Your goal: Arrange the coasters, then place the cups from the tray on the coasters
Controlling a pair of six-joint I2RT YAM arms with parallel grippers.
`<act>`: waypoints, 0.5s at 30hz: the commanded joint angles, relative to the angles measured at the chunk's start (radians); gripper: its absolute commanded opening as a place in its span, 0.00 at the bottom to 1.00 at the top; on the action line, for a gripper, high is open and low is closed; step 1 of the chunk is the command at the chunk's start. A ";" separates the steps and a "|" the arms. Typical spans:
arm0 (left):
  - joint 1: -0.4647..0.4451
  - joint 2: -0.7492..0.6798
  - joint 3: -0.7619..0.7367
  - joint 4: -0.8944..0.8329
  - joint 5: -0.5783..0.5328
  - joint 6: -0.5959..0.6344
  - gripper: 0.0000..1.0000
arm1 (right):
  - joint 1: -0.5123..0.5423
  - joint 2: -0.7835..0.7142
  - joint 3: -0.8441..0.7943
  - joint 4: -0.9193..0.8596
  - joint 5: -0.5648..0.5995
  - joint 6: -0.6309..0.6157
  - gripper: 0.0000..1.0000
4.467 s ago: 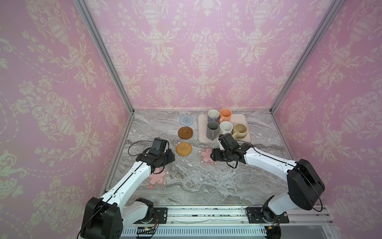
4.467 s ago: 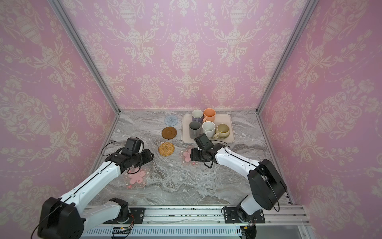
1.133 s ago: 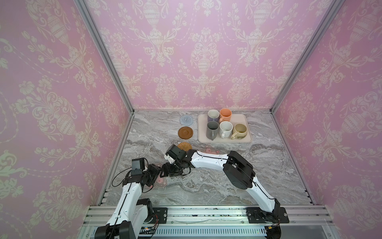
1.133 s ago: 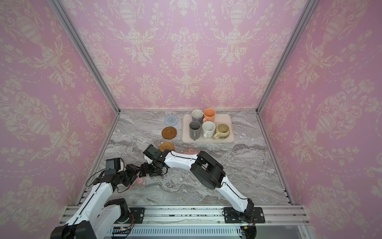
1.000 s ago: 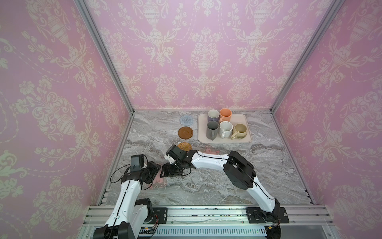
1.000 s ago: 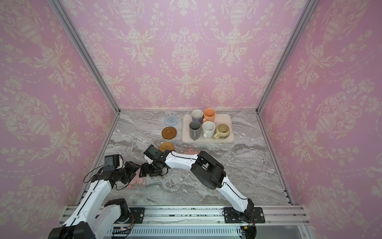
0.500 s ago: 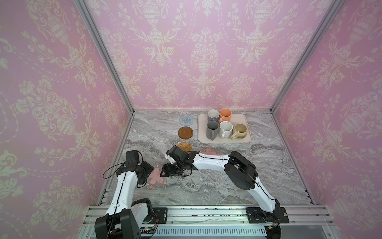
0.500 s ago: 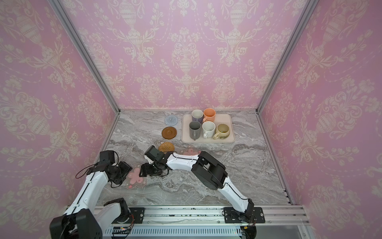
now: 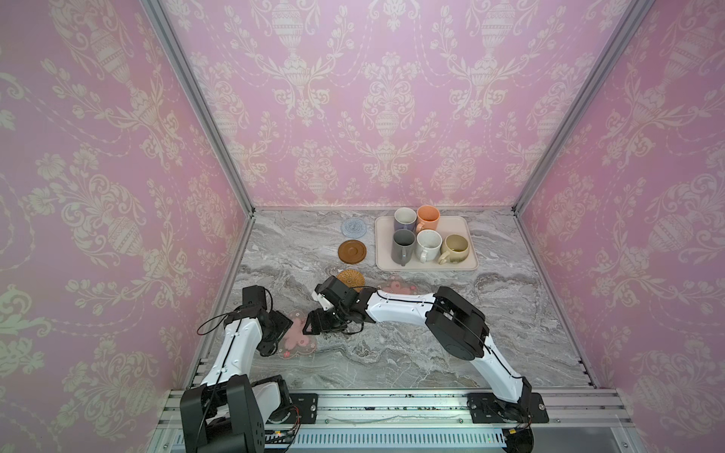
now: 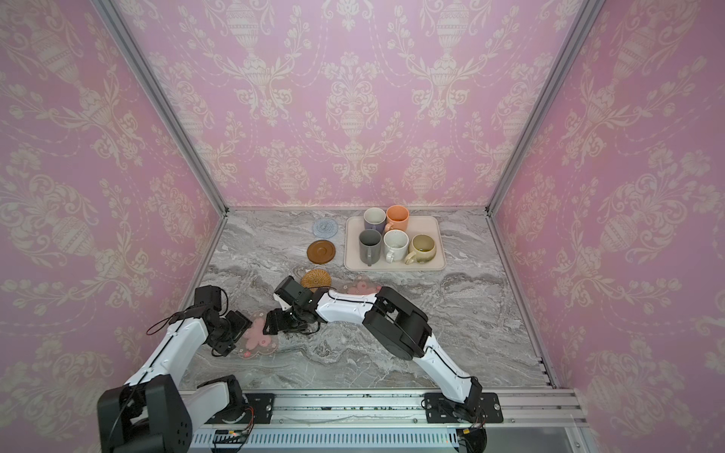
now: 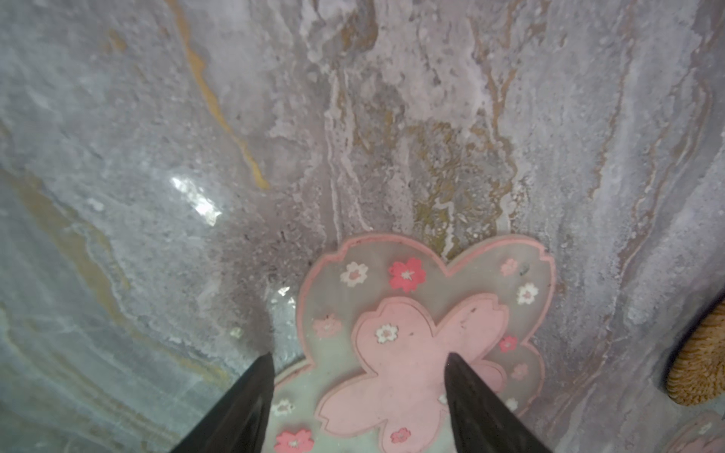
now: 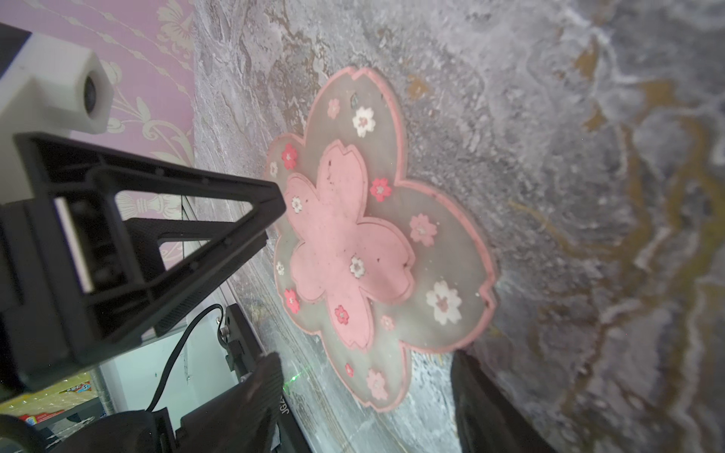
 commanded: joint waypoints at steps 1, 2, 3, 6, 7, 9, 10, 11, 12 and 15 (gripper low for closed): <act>0.008 -0.016 -0.039 0.042 0.057 -0.002 0.70 | -0.006 0.041 -0.039 -0.052 0.023 -0.015 0.70; 0.006 -0.026 -0.050 0.048 0.070 -0.005 0.70 | -0.006 0.040 -0.040 -0.051 0.022 -0.015 0.70; 0.005 -0.037 -0.065 0.066 0.091 -0.014 0.70 | -0.008 0.040 -0.040 -0.049 0.021 -0.015 0.70; -0.009 -0.069 -0.119 0.124 0.159 -0.058 0.70 | -0.011 0.041 -0.046 -0.041 0.020 -0.009 0.70; -0.013 -0.075 -0.129 0.131 0.166 -0.066 0.70 | -0.012 0.042 -0.049 -0.037 0.019 -0.004 0.71; -0.023 -0.084 -0.140 0.138 0.168 -0.059 0.70 | -0.020 0.043 -0.059 -0.025 0.016 0.008 0.71; -0.026 -0.084 -0.145 0.143 0.174 -0.055 0.70 | -0.023 0.043 -0.063 -0.020 0.014 0.013 0.71; -0.027 -0.084 -0.150 0.157 0.189 -0.056 0.70 | -0.025 0.042 -0.067 -0.017 0.016 0.015 0.71; -0.029 -0.084 -0.158 0.171 0.203 -0.062 0.70 | -0.029 0.042 -0.069 -0.017 0.017 0.016 0.71; -0.046 -0.083 -0.173 0.208 0.209 -0.087 0.70 | -0.040 0.049 -0.060 -0.017 0.018 0.016 0.71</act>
